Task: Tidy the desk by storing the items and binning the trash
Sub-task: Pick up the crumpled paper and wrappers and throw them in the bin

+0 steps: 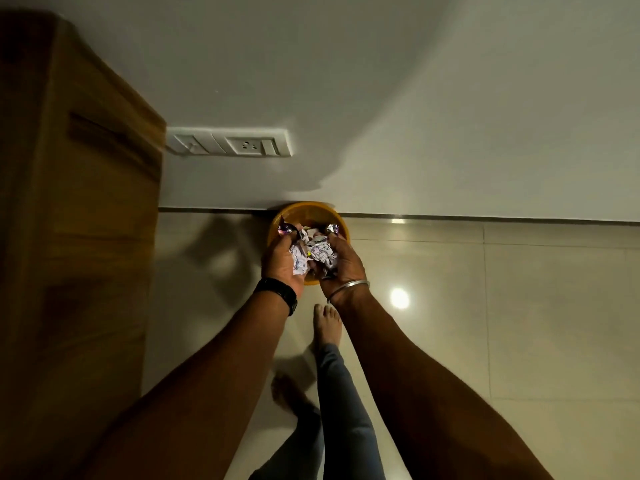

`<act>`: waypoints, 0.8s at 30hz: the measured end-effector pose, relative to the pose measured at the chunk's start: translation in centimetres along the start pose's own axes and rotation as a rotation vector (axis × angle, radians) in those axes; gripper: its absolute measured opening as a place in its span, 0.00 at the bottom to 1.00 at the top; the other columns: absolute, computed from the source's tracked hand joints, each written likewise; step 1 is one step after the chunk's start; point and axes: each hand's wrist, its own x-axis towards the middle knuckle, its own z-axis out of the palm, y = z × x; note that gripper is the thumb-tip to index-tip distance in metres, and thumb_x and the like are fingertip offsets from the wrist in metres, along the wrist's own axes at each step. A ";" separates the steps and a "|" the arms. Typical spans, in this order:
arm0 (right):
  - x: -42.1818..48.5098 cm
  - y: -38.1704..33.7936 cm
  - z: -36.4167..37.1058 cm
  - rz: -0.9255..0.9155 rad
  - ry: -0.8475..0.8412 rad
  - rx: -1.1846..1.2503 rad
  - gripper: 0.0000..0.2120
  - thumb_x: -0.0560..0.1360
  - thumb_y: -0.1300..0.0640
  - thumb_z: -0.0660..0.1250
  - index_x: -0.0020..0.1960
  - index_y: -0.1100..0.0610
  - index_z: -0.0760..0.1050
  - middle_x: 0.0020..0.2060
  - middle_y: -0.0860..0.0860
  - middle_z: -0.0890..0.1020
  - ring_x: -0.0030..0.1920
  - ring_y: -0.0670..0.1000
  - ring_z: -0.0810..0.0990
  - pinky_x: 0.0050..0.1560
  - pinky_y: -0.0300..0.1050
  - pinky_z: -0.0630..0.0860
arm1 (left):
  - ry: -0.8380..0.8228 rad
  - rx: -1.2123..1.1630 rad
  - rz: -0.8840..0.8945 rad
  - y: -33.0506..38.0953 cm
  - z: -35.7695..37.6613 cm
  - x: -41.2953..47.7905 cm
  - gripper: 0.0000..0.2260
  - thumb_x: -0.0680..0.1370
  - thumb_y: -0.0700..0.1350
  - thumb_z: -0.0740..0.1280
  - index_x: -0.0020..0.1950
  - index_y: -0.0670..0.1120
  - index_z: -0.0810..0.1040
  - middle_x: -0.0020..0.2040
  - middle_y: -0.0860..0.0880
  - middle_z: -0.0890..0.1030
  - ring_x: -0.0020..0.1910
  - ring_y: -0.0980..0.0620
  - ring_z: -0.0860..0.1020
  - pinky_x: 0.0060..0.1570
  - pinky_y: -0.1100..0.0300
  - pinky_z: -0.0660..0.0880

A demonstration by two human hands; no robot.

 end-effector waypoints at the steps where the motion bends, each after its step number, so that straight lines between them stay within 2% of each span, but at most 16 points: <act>1: 1.7 0.4 -0.8 0.006 0.018 0.013 0.26 0.74 0.56 0.72 0.69 0.63 0.73 0.65 0.63 0.78 0.61 0.63 0.79 0.50 0.52 0.82 | 0.010 0.027 -0.018 -0.7 -0.3 1.7 0.19 0.84 0.48 0.58 0.49 0.45 0.88 0.55 0.41 0.86 0.57 0.41 0.83 0.61 0.45 0.77; 2: 3.2 0.8 -1.5 0.015 0.028 0.021 0.27 0.74 0.56 0.72 0.70 0.62 0.73 0.65 0.63 0.78 0.63 0.64 0.78 0.52 0.53 0.82 | 0.022 0.051 -0.044 -1.3 -0.5 3.0 0.19 0.84 0.49 0.58 0.51 0.45 0.88 0.56 0.41 0.86 0.57 0.41 0.83 0.60 0.46 0.77; 3: 4.6 1.1 -2.0 0.021 0.041 0.025 0.28 0.74 0.55 0.73 0.71 0.62 0.73 0.66 0.63 0.78 0.65 0.65 0.78 0.55 0.54 0.81 | 0.037 0.070 -0.058 -1.7 -0.8 4.1 0.18 0.84 0.50 0.58 0.59 0.44 0.85 0.60 0.40 0.84 0.61 0.39 0.82 0.61 0.45 0.77; 4: 5.9 1.4 -2.4 0.031 0.064 0.020 0.28 0.73 0.55 0.73 0.71 0.61 0.73 0.66 0.64 0.78 0.65 0.64 0.78 0.58 0.55 0.80 | 0.046 0.074 -0.071 -2.2 -1.2 5.5 0.20 0.84 0.52 0.58 0.67 0.42 0.80 0.65 0.39 0.81 0.65 0.38 0.79 0.63 0.44 0.76; 6: 8.4 2.0 -3.2 0.057 0.107 0.011 0.26 0.74 0.55 0.72 0.70 0.61 0.74 0.64 0.64 0.79 0.63 0.64 0.80 0.59 0.56 0.80 | 0.028 0.088 -0.117 -2.9 -1.9 8.0 0.23 0.84 0.53 0.57 0.73 0.42 0.74 0.68 0.39 0.79 0.68 0.38 0.77 0.69 0.42 0.72; 8: 10.3 2.2 -3.8 0.077 0.129 -0.005 0.24 0.74 0.55 0.72 0.68 0.61 0.76 0.62 0.63 0.81 0.63 0.64 0.80 0.57 0.57 0.81 | 0.016 0.116 -0.157 -3.1 -2.0 9.3 0.23 0.85 0.54 0.55 0.73 0.41 0.74 0.68 0.40 0.79 0.68 0.39 0.76 0.71 0.43 0.70; 11: 12.4 2.5 -4.4 0.093 0.167 -0.063 0.18 0.75 0.55 0.72 0.62 0.62 0.79 0.56 0.62 0.84 0.57 0.63 0.83 0.47 0.53 0.83 | 0.061 0.176 -0.191 -3.4 -2.8 11.8 0.23 0.84 0.55 0.56 0.72 0.42 0.75 0.68 0.41 0.79 0.68 0.40 0.77 0.71 0.44 0.70; 15: 14.6 2.8 -4.7 0.094 0.205 -0.143 0.16 0.75 0.55 0.72 0.58 0.62 0.81 0.50 0.62 0.86 0.54 0.63 0.85 0.54 0.58 0.82 | 0.052 0.190 -0.213 -4.0 -3.9 14.6 0.24 0.84 0.57 0.55 0.72 0.43 0.75 0.70 0.40 0.78 0.69 0.39 0.75 0.74 0.41 0.66; 18: 15.6 2.9 -4.6 0.096 0.236 -0.184 0.13 0.75 0.56 0.72 0.55 0.63 0.82 0.47 0.62 0.86 0.47 0.62 0.86 0.46 0.54 0.83 | 0.059 0.217 -0.218 -3.7 -3.7 14.6 0.22 0.84 0.56 0.54 0.67 0.44 0.77 0.68 0.42 0.79 0.68 0.41 0.76 0.74 0.42 0.67; 20: 15.9 2.8 -4.3 0.096 0.245 -0.207 0.08 0.76 0.57 0.71 0.50 0.62 0.82 0.45 0.61 0.86 0.42 0.60 0.85 0.41 0.49 0.82 | 0.072 0.232 -0.218 -3.6 -3.9 14.9 0.23 0.84 0.60 0.55 0.66 0.46 0.78 0.66 0.42 0.80 0.66 0.41 0.77 0.73 0.42 0.67; 22: 16.3 2.7 -4.1 0.112 0.252 -0.235 0.09 0.77 0.55 0.70 0.49 0.62 0.81 0.45 0.60 0.85 0.40 0.58 0.83 0.42 0.48 0.81 | 0.042 0.191 -0.215 -3.4 -4.1 15.1 0.26 0.83 0.62 0.55 0.69 0.46 0.77 0.67 0.41 0.80 0.67 0.39 0.77 0.74 0.41 0.67; 24: 16.6 2.8 -4.1 0.119 0.264 -0.246 0.11 0.77 0.52 0.70 0.50 0.61 0.81 0.44 0.59 0.84 0.40 0.57 0.83 0.42 0.48 0.80 | 0.047 0.154 -0.223 -3.3 -4.1 15.4 0.25 0.84 0.60 0.54 0.67 0.44 0.78 0.65 0.39 0.81 0.65 0.38 0.77 0.73 0.41 0.68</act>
